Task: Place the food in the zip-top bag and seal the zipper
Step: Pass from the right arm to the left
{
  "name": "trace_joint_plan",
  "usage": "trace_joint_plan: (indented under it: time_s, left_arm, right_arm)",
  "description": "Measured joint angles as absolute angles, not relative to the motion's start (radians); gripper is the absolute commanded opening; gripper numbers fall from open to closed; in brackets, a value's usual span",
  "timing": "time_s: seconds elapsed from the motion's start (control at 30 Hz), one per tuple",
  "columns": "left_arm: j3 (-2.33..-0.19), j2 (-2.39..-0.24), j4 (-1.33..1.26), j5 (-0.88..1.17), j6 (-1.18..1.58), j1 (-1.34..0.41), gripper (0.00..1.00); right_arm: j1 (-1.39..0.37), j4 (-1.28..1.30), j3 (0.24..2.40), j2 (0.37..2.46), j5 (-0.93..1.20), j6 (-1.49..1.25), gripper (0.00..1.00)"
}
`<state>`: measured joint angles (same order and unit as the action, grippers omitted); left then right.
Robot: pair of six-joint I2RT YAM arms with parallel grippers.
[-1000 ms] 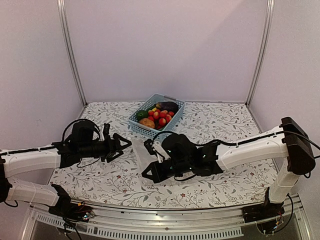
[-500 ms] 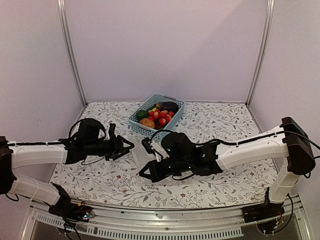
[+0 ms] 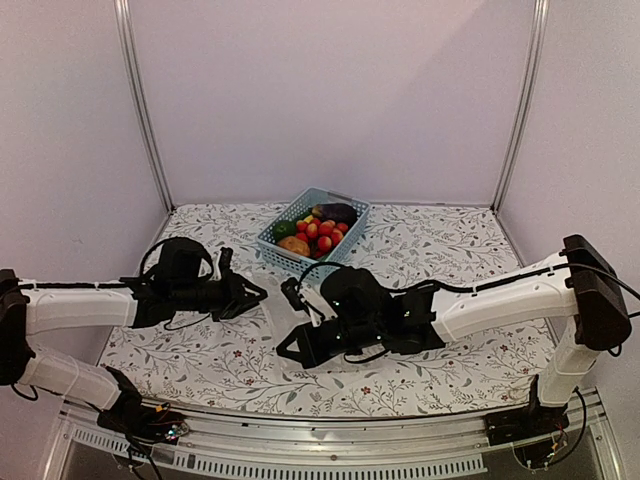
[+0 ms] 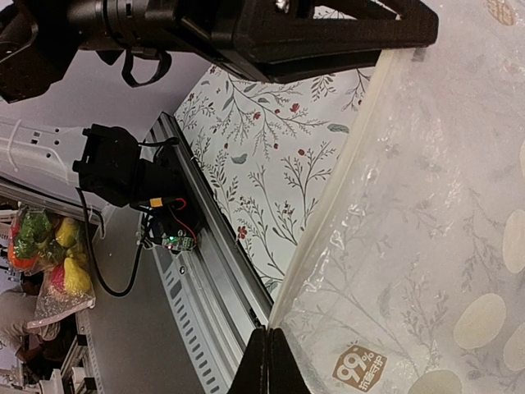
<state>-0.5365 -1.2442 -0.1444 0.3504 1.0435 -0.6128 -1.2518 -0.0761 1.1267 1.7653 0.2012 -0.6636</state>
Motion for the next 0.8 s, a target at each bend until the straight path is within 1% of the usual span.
trace_joint_plan:
  time_s: [0.07, 0.13, 0.27, 0.3, 0.33, 0.43, 0.5, 0.67, 0.8]
  left_arm:
    - [-0.537, -1.246, -0.145, 0.350, 1.046, -0.613, 0.18]
    - [-0.538, -1.246, -0.145, 0.348, 1.048, -0.613, 0.14]
    - [-0.538, -1.245, -0.145, 0.343, 1.047, -0.613, 0.00]
    - [-0.538, -1.246, -0.145, 0.343, 1.050, -0.614, 0.00]
    - [-0.539, -1.246, -0.144, 0.344, 1.042, -0.614, 0.00]
    - [-0.546, -1.245, -0.134, 0.348, 1.029, -0.614, 0.00]
    - [-0.554, -1.239, -0.117, 0.352, 1.005, -0.614, 0.00]
    - [-0.593, -1.158, 0.003, 0.364, 0.881, -0.614, 0.00]
    - [-0.719, -1.098, 0.151, 0.399, 0.723, -0.615, 0.00]
  right_arm:
    - [-1.253, -0.076, 1.127, 1.765, 0.200, -0.661, 0.00]
    - [-1.255, -0.076, 1.127, 1.765, 0.196, -0.658, 0.00]
    - [-1.259, -0.074, 1.127, 1.765, 0.192, -0.653, 0.00]
    - [-1.261, -0.071, 1.129, 1.765, 0.192, -0.652, 0.00]
    - [-1.261, -0.068, 1.133, 1.765, 0.190, -0.650, 0.03]
    - [-1.264, -0.068, 1.138, 1.765, 0.188, -0.640, 0.27]
    - [-1.264, -0.065, 1.138, 1.765, 0.181, -0.643, 0.37]
    - [-1.267, 0.001, 1.138, 1.726, 0.134, -0.611, 0.50]
    - [-1.267, 0.105, 1.138, 1.634, 0.073, -0.558, 0.61]
